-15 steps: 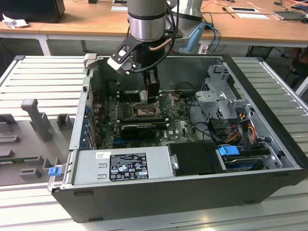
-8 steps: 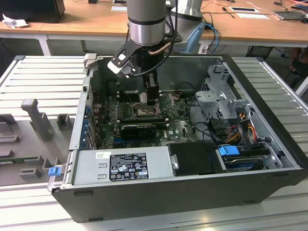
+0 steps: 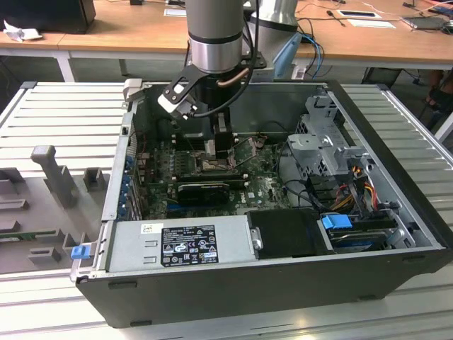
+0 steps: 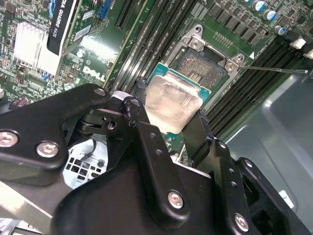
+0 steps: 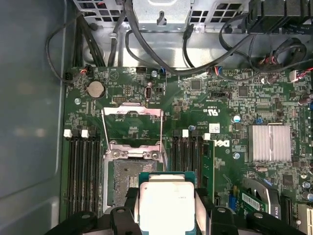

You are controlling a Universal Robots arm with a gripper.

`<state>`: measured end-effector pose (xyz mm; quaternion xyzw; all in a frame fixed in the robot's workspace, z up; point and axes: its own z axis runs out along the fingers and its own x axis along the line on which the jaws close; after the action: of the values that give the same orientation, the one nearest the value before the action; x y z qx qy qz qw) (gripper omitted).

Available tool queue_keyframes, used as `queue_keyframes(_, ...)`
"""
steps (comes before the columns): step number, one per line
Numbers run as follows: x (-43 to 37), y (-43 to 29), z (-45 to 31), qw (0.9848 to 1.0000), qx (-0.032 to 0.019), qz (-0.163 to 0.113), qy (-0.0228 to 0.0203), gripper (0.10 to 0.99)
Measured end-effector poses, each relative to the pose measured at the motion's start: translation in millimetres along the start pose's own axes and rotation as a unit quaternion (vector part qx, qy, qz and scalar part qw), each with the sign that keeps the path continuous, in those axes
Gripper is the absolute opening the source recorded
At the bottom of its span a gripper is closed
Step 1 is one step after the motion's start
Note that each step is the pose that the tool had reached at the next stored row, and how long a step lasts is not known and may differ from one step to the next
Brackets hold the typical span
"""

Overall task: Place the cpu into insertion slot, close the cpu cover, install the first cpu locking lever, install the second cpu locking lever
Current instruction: 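Place the cpu into insertion slot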

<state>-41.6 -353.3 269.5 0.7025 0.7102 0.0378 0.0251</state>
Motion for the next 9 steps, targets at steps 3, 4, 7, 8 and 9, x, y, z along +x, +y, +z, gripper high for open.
queue_keyframes(3,0.1,-0.4,1.8,1.0,0.0,0.0,0.0,0.541)
queue_keyframes(4,0.2,-0.4,2.0,1.0,0.0001,0.0,-0.0001,0.541)
queue_keyframes(7,2.2,-0.7,4.7,1.0,-0.0001,0.0,0.0001,0.541)
queue_keyframes(8,2.4,-0.6,5.1,1.0,0.0,0.0,0.0,0.541)
queue_keyframes(9,2.3,-0.7,5.4,1.0,0.0001,0.0,-0.0001,0.541)
